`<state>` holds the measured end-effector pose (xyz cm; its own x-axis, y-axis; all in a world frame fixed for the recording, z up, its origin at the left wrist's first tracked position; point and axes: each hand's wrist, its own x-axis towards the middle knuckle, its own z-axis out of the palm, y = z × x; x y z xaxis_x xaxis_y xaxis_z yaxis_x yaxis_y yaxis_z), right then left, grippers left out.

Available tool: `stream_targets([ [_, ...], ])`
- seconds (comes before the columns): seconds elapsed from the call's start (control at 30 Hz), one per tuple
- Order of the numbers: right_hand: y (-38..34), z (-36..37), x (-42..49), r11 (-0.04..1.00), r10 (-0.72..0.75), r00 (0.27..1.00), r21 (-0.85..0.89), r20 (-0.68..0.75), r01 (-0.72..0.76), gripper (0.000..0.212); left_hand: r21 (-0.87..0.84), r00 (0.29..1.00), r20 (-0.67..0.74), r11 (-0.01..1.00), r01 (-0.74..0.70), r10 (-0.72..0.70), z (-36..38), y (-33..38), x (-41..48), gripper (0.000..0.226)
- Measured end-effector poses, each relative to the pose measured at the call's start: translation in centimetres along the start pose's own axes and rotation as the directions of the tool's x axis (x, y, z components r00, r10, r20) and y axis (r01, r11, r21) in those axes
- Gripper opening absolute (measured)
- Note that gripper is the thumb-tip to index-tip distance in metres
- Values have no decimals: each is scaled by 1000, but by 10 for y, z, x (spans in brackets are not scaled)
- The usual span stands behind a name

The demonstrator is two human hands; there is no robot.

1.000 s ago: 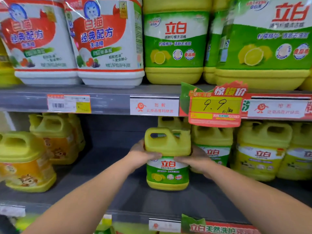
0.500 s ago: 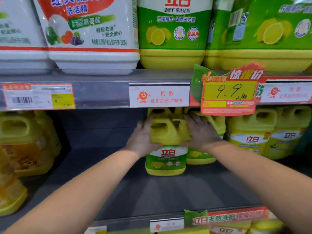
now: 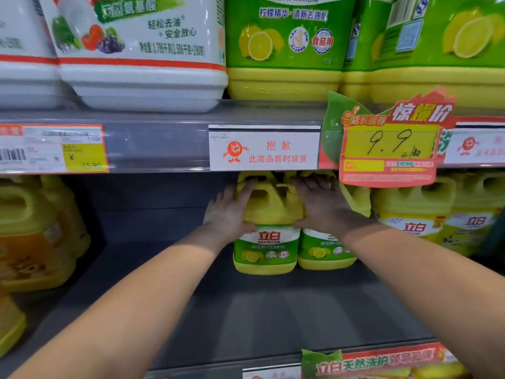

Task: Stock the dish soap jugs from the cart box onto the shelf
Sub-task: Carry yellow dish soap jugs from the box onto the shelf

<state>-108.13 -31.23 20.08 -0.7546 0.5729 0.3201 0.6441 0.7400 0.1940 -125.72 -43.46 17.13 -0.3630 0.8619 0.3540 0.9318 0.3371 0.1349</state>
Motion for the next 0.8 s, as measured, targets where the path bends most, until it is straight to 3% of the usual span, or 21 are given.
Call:
stream_targets([
  [0.27,2,3,2,1000,5,1000,-24,3,-5,107,-41,1000,14,999,10,-9,6,-1,2,110],
  [0.53,-1,0,0,999,47,999,-4,25,-47,108,46,1000,11,999,11,-12,1,6,-1,112],
  [0.7,3,-11,-22,996,76,997,-37,-12,-76,95,88,984,-58,982,-165,170,1,20,-12,89],
  [0.8,10,-15,-49,986,169,984,-17,48,-169,88,46,950,-72,952,-301,304,6,43,-19,69],
])
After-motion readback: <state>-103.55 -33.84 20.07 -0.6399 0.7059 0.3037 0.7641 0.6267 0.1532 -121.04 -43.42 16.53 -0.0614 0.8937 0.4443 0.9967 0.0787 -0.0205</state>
